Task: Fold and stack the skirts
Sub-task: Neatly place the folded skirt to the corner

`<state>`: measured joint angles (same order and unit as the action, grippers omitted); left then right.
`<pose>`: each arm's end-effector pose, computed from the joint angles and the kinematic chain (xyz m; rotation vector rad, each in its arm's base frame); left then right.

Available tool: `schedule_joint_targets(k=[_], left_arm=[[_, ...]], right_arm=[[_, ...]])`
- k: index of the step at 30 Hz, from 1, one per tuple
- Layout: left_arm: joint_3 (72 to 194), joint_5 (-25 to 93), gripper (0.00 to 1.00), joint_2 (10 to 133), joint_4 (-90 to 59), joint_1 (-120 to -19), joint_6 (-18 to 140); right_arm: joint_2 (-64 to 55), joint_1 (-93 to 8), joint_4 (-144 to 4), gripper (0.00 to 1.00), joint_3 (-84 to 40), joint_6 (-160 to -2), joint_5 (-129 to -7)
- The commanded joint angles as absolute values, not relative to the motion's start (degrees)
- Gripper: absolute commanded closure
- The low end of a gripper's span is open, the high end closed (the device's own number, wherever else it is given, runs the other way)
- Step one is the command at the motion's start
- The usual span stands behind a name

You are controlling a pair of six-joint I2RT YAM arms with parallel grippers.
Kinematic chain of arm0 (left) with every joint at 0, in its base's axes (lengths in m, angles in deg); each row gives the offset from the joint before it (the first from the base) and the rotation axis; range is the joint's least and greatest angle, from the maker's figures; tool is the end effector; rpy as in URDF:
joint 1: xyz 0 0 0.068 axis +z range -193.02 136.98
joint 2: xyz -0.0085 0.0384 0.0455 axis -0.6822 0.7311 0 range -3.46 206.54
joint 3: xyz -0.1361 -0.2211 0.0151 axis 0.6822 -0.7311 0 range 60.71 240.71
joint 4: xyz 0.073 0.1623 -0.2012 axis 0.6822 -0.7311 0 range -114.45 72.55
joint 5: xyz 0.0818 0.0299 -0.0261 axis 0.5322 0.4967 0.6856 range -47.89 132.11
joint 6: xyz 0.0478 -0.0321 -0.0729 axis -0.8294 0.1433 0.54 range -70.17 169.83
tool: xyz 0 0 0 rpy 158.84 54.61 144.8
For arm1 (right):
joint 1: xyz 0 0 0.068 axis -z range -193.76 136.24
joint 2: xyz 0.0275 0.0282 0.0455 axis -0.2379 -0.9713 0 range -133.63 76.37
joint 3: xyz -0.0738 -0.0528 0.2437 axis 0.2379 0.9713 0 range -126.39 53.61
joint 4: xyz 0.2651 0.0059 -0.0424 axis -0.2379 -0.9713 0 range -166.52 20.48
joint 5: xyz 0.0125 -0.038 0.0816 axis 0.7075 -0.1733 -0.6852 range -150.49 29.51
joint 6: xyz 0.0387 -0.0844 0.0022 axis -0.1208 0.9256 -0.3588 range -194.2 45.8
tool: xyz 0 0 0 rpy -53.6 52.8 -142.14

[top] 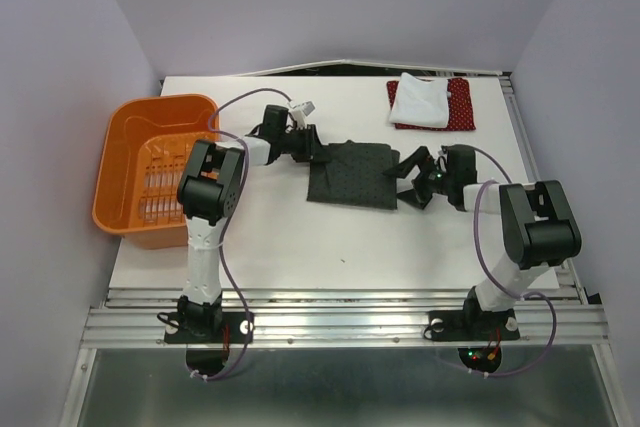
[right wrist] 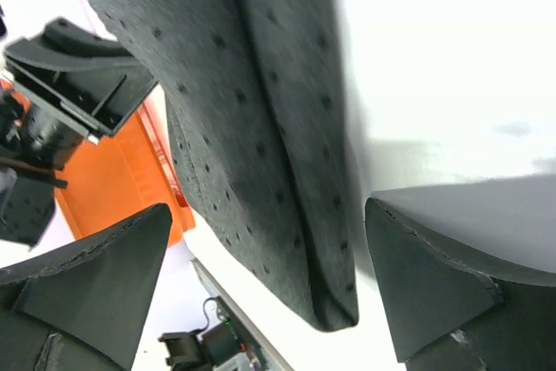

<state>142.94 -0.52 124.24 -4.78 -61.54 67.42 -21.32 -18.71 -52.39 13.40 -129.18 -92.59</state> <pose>0.4629 -0.2148 0.1006 0.4738 2.1406 -1.1580 0.3451 0.0743 0.0875 0.7277 2.3167 1.1560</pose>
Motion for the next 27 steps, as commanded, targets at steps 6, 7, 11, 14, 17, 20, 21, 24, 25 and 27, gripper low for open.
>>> schedule_joint_targets(k=[6,7,11,14,17,20,21,24,25,27], left_arm=[[129.1,1.1,0.6,117.7,-0.3,-60.7,78.7],[127.7,0.9,0.57,116.1,2.0,-60.7,79.3],[125.0,-1.1,0.55,115.6,5.0,-61.0,85.5],[123.1,-0.9,0.56,116.2,5.8,-61.4,86.7],[120.7,-0.2,0.58,116.4,8.3,-61.5,89.5],[119.7,-0.1,0.59,116.6,9.9,-61.5,91.7],[119.8,-0.1,0.59,116.8,9.9,-61.5,91.8],[120.1,-0.2,0.61,117.4,9.4,-61.4,91.9],[119.8,-0.2,0.61,117.1,9.6,-61.4,92.1],[119.4,-0.1,0.62,116.9,9.8,-61.4,92.2]], right_arm=[[-23.2,-19.6,-56.8,0.16,17.4,-130.4,-91.2],[-23.8,-19.6,-54.1,0.19,17.5,-130.8,-91.6],[-26.0,-20.2,-50.5,0.06,16.5,-133.9,-94.1],[-25.9,-20.7,-45.2,0.0,19.8,-136.8,-94.5],[-24.9,-20.7,-44.3,0.0,23.0,-137.7,-94.9],[-22.3,-20.7,-45.2,0.0,27.4,-137.2,-94.4],[-22.0,-20.7,-45.3,0.0,28.7,-136.7,-94.3],[-20.1,-20.2,-47.3,0.0,30.2,-134.6,-94.0],[-19.1,-20.2,-48.9,0.0,30.5,-134.5,-93.6],[-17.9,-19.7,-49.4,0.0,31.5,-134.9,-93.1]])
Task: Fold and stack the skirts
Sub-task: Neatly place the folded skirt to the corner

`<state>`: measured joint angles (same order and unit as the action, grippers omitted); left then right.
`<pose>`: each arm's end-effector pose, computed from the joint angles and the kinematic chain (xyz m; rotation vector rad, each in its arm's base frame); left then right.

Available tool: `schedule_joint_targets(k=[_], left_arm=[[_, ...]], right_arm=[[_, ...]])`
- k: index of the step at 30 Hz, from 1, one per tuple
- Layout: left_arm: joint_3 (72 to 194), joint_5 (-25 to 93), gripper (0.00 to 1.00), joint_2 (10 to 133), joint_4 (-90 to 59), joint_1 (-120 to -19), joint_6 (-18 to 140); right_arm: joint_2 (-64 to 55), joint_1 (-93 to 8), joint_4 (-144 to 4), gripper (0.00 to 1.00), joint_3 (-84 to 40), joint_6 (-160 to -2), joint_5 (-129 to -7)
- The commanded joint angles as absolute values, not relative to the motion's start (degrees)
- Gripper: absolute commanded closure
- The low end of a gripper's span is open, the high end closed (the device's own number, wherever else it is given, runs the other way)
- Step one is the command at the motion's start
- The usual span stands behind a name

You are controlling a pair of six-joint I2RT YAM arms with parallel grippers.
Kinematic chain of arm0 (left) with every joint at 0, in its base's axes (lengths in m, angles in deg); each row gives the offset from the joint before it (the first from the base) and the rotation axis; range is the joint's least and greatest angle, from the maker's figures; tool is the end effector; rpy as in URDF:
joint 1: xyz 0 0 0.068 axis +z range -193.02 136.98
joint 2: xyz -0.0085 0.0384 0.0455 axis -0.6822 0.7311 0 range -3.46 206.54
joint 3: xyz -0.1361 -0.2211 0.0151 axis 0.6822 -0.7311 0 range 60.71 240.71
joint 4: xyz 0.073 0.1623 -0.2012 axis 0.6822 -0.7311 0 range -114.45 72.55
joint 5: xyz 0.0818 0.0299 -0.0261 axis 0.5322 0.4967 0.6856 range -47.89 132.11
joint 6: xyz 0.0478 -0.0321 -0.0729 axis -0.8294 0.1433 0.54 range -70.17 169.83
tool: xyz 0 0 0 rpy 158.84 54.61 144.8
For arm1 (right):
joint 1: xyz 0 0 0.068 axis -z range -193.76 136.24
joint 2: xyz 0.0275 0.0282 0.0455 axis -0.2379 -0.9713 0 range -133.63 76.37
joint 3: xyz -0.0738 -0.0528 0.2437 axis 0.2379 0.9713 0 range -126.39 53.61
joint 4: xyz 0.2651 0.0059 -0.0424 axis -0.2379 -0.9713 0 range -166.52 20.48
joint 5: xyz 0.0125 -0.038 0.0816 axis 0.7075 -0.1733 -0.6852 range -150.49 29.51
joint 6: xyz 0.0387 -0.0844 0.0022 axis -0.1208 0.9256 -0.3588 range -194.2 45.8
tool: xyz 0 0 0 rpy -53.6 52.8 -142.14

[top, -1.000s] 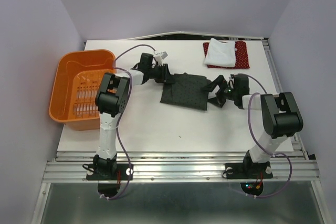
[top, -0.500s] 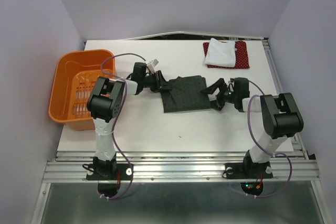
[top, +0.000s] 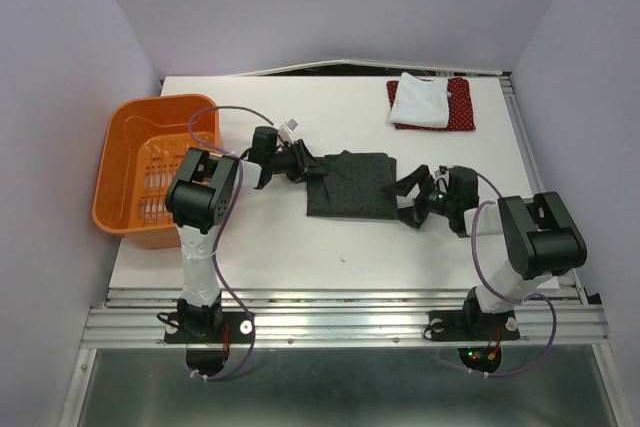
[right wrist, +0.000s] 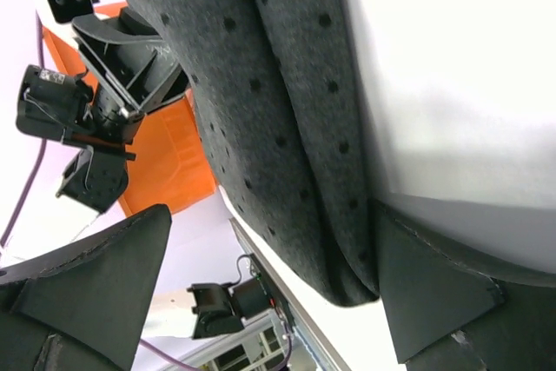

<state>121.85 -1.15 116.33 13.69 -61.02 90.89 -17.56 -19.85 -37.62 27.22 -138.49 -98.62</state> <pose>0.4073 -0.1926 0.0844 0.0772 2.2080 -1.3836 0.2954 0.0833 0.0717 0.7850 2.2745 1.3701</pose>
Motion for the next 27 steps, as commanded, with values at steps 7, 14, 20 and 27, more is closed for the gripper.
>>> schedule_joint_targets(k=[7,14,20,27], left_arm=[[117.9,-0.2,0.63,116.0,10.4,-60.7,92.9],[118.2,-1.6,0.63,117.6,12.5,-61.2,95.1],[117.4,-2.0,0.64,117.4,13.9,-61.9,96.8],[117.4,-2.4,0.64,118.1,14.6,-61.9,97.7]], right_arm=[[-10.2,-17.9,-58.1,0.0,33.7,-136.3,-91.3],[-14.1,-21.6,-40.2,0.0,38.9,-143.0,-88.4],[-19.2,-25.6,-36.4,0.0,33.0,-143.5,-80.8],[-21.5,-25.6,-29.9,0.02,30.0,-137.9,-79.1]])
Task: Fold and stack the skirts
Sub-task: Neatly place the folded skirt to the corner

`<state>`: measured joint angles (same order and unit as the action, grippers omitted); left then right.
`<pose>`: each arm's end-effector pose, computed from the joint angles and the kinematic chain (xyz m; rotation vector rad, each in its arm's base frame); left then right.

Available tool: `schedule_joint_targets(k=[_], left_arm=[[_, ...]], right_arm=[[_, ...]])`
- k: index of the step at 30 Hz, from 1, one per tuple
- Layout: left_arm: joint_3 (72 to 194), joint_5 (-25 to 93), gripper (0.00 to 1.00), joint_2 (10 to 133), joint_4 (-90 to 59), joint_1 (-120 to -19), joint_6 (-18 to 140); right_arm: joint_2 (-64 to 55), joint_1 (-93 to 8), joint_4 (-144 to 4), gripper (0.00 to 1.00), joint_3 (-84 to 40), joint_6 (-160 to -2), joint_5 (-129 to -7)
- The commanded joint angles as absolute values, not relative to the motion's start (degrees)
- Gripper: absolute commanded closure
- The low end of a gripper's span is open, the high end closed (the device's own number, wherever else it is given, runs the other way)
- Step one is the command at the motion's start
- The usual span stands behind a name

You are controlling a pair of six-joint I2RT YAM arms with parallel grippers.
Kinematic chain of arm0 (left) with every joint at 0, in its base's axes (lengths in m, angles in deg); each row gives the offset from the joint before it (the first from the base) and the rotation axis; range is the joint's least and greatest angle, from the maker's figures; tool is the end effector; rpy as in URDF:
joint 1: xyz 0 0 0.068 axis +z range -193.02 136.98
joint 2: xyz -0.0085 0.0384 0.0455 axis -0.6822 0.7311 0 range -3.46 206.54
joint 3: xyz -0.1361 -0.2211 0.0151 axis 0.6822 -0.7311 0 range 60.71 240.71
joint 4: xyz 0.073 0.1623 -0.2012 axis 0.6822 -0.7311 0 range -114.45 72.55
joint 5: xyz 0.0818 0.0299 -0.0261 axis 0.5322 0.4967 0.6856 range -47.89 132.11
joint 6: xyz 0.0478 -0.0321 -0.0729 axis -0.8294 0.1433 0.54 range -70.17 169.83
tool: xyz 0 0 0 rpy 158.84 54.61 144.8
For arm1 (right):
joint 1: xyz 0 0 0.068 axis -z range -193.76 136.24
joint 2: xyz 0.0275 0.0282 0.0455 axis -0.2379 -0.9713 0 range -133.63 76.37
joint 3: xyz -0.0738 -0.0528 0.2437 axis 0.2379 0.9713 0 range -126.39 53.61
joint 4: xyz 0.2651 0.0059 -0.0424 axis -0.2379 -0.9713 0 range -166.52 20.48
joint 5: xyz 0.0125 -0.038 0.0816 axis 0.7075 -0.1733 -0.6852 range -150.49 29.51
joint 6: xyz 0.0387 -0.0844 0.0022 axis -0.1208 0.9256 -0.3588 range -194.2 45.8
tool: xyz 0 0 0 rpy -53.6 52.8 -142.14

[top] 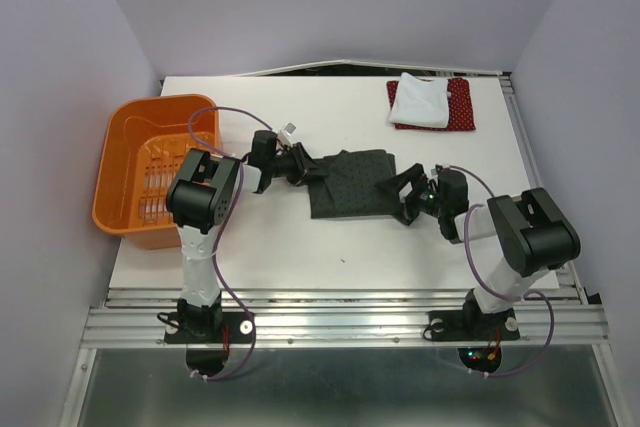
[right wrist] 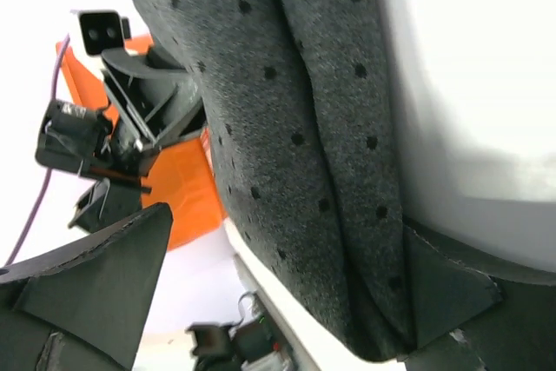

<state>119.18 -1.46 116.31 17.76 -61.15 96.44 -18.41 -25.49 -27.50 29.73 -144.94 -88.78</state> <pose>0.3995 -0.1915 0.0793 -0.0091 2.2147 -1.4432 0.2949 0.1016 0.0731 0.8332 2.1654 1.3280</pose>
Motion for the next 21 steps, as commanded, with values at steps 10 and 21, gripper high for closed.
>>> schedule_joint_targets(k=[10,21], left_arm=[[120.6,-3.3,0.64,120.9,12.6,-62.3,96.3],[122.2,-3.4,0.64,121.1,10.9,-63.6,94.2]], right_arm=[[-24.1,-26.2,-26.3,0.11,26.0,-129.5,-76.6],[-27.2,-28.4,-27.2,0.41,21.7,-127.4,-76.5]])
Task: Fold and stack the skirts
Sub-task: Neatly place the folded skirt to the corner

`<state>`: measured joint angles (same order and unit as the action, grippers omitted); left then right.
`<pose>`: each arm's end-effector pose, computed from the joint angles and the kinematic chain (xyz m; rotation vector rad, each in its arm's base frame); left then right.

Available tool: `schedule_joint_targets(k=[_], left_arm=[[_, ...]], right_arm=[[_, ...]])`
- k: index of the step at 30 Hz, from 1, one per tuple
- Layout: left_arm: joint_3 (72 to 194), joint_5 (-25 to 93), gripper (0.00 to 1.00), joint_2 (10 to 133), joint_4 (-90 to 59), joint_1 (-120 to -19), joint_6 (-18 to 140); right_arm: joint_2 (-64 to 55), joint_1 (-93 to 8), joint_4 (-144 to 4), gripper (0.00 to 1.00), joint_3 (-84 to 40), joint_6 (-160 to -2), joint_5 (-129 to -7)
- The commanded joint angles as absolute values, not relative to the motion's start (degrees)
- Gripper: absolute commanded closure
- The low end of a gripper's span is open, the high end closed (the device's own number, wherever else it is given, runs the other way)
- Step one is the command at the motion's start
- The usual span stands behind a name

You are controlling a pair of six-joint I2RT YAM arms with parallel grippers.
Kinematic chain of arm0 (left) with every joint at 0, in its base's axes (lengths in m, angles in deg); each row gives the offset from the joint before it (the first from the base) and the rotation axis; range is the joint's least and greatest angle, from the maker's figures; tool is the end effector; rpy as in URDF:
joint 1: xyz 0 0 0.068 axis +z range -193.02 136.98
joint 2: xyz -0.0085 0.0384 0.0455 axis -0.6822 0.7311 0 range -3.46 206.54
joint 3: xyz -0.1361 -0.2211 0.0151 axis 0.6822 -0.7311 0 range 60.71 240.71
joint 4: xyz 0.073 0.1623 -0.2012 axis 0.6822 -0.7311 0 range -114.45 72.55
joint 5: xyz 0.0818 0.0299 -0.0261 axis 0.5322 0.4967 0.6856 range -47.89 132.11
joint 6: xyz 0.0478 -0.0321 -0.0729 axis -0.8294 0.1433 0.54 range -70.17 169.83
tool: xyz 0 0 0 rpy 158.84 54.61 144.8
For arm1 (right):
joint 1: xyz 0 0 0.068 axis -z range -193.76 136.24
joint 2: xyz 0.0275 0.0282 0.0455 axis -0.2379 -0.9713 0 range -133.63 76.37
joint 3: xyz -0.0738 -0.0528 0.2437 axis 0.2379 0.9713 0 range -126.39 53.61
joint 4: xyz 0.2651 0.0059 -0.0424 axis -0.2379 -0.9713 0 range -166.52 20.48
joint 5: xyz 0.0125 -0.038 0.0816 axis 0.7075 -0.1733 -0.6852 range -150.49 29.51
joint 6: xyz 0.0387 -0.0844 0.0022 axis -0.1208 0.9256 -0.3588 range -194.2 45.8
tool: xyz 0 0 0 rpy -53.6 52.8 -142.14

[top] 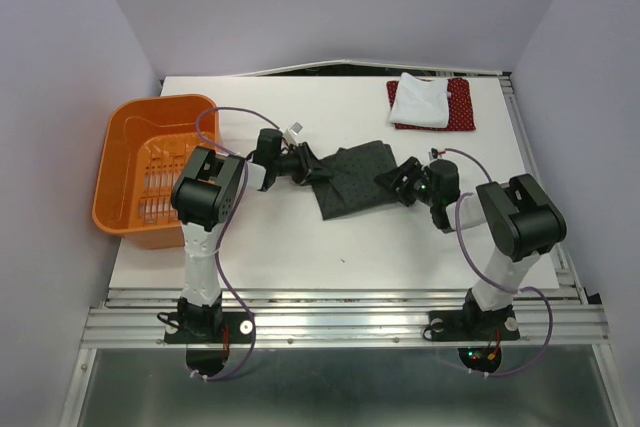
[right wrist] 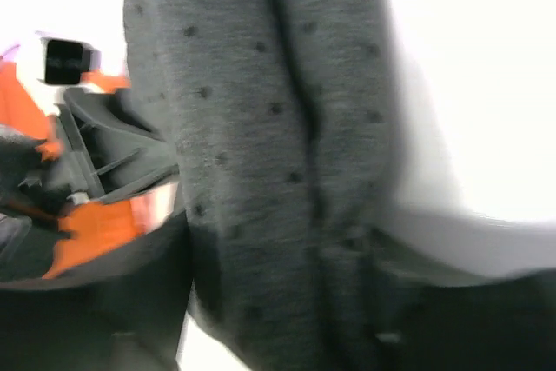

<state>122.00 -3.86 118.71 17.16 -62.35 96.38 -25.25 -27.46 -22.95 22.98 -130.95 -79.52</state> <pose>0.4022 -0.2048 0.0759 0.0454 2.2270 -1.4948 0.3324 0.1090 0.0766 0.5707 2.0769 1.0888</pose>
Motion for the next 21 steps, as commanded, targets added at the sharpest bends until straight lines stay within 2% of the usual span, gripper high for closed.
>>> schedule_joint_targets(k=[1,4,6,9,14,17,21], left_arm=[[122.5,-3.5,0.64,121.1,10.8,-63.6,94.0],[123.5,-3.8,0.63,120.5,9.5,-63.6,92.3],[124.3,-3.8,0.6,119.9,7.8,-63.5,90.3],[126.7,-3.7,0.5,118.2,3.8,-63.1,84.8],[129.4,3.5,0.25,110.8,-7.5,-61.2,70.4],[127.3,8.8,0.2,104.7,-8.7,-59.3,67.9],[125.5,11.3,0.18,98.7,-9.4,-55.8,65.4]], right_arm=[[-27.2,-28.4,-27.4,0.44,21.4,-126.5,-76.4],[-26.5,-28.4,-27.8,0.59,19.9,-125.1,-77.9],[-26.0,-28.4,-27.9,0.74,19.1,-124.7,-78.7],[-25.1,-28.4,-28.1,0.89,17.2,-122.8,-81.6],[-25.0,-28.4,-37.4,0.99,7.6,-111.9,-84.4],[-26.2,-28.4,-41.6,0.99,2.6,-108.0,-81.3],[-29.3,-28.4,-42.4,0.99,-3.3,-105.3,-80.2]])
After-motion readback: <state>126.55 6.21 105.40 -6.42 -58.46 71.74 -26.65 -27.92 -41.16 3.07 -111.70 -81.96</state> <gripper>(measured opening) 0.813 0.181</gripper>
